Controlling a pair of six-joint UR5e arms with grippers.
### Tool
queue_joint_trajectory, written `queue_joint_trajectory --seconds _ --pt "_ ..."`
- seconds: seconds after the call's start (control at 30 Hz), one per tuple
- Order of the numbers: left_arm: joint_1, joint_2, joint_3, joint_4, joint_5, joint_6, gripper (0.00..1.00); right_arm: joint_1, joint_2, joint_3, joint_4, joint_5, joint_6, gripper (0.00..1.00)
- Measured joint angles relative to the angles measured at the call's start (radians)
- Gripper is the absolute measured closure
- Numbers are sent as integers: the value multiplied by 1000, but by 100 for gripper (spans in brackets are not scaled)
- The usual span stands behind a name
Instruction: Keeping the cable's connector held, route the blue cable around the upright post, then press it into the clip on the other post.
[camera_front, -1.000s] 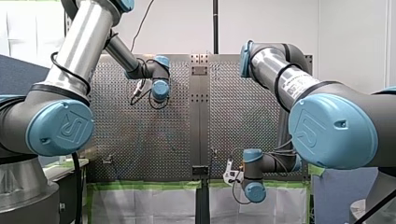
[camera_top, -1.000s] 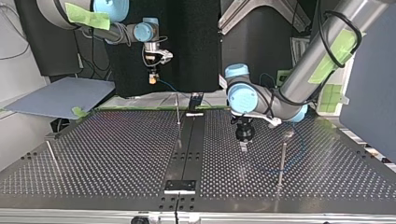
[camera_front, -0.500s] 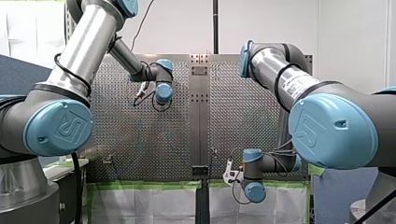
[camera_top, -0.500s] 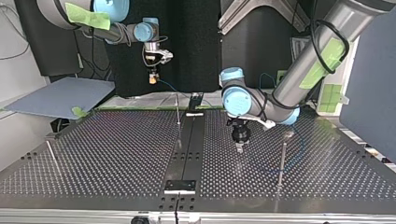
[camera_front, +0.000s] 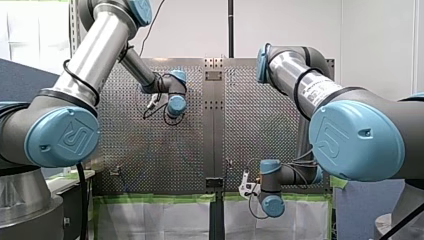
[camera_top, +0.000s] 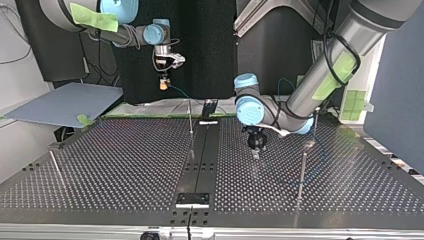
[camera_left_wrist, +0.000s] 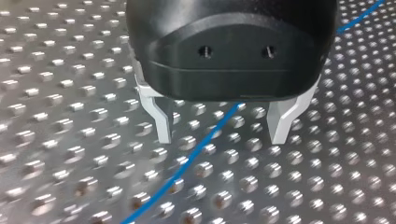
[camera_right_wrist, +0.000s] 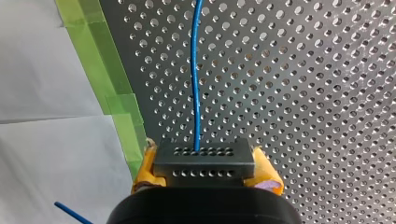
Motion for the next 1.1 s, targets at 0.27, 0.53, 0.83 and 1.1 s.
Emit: queue_joint_trajectory --seconds 0.27,0.53,0.83,1.1 --pt "0 -15 1 1 -3 2 0 0 0 0 -1 0 0 100" --pt "-6 -37 1 2 -4 5 0 0 0 0 -1 0 0 100" --pt "-20 -105 1 7 -15 8 0 1 0 0 -3 0 3 100" --pt "-37 -158 1 11 -32 8 0 1 0 0 -2 0 5 100"
